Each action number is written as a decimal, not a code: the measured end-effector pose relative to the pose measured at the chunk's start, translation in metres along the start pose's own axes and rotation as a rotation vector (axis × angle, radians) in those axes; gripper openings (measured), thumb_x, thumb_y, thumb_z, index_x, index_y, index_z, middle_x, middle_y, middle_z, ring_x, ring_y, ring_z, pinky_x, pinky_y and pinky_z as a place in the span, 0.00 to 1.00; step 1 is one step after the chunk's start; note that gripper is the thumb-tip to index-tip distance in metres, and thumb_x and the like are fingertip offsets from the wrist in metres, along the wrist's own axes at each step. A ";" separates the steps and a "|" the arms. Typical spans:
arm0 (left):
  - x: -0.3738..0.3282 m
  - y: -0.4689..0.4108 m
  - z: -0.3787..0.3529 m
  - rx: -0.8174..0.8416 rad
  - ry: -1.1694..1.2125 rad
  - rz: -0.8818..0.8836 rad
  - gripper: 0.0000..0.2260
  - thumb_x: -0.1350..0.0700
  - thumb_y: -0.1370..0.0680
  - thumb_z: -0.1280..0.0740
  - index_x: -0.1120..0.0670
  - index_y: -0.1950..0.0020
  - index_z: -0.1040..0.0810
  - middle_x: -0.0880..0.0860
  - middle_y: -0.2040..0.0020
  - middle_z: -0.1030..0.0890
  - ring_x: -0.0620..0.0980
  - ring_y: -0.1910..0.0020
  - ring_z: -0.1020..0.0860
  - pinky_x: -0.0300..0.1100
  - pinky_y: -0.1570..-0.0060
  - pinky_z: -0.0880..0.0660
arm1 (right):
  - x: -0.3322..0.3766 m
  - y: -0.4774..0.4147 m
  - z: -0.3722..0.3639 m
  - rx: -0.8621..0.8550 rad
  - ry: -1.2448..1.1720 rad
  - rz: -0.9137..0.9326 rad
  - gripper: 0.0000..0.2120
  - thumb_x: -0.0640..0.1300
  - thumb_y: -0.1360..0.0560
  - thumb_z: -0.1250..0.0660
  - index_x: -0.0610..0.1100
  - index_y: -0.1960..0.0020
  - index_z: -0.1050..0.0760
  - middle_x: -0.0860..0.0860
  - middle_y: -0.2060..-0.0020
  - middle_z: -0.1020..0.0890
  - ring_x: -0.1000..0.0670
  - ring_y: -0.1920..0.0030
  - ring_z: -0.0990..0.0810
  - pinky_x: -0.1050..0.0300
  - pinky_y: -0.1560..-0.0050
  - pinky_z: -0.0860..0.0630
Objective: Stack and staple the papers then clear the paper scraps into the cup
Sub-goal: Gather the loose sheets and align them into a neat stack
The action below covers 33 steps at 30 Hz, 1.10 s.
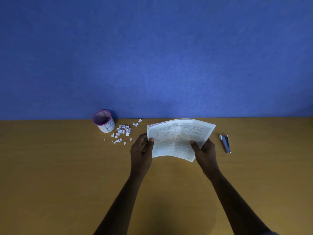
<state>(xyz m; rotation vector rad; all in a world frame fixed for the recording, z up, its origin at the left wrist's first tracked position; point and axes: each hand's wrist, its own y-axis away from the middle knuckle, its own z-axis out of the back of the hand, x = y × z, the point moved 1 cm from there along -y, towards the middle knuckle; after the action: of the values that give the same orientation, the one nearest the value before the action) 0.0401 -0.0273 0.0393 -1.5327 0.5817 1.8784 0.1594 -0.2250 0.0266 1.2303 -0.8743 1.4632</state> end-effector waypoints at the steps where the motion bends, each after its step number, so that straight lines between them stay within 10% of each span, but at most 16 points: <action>1: -0.002 -0.001 0.001 0.005 -0.001 0.001 0.07 0.60 0.16 0.34 0.56 0.40 0.18 0.45 0.44 0.14 0.41 0.44 0.16 0.33 0.50 0.20 | 0.003 0.000 0.001 0.002 0.024 0.013 0.13 0.34 0.21 0.30 0.40 0.37 0.22 0.47 0.45 0.14 0.47 0.42 0.16 0.39 0.42 0.17; 10: -0.062 -0.033 0.023 0.081 0.154 -0.094 0.05 0.60 0.17 0.32 0.57 0.44 0.16 0.44 0.50 0.12 0.42 0.50 0.14 0.33 0.54 0.22 | 0.032 -0.005 0.017 0.062 0.000 0.077 0.11 0.32 0.21 0.30 0.38 0.39 0.22 0.52 0.47 0.14 0.55 0.47 0.14 0.59 0.51 0.16; 17: -0.108 -0.060 0.026 0.186 0.298 -0.099 0.07 0.54 0.16 0.34 0.47 0.44 0.16 0.50 0.46 0.13 0.53 0.45 0.14 0.49 0.51 0.19 | 0.053 -0.003 0.024 0.138 -0.164 0.031 0.11 0.31 0.21 0.31 0.39 0.40 0.21 0.48 0.45 0.12 0.48 0.45 0.13 0.51 0.49 0.15; 33: -0.127 -0.054 0.019 0.389 0.529 0.059 0.12 0.46 0.16 0.42 0.46 0.42 0.20 0.53 0.44 0.16 0.55 0.44 0.17 0.50 0.48 0.20 | 0.071 0.006 0.034 0.213 -0.234 -0.036 0.12 0.29 0.21 0.33 0.35 0.39 0.20 0.46 0.48 0.11 0.44 0.48 0.12 0.52 0.53 0.14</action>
<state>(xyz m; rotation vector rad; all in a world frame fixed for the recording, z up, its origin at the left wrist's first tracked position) 0.0808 -0.0016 0.1701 -1.7475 1.1626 1.2817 0.1634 -0.2420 0.1034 1.5933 -0.8608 1.4300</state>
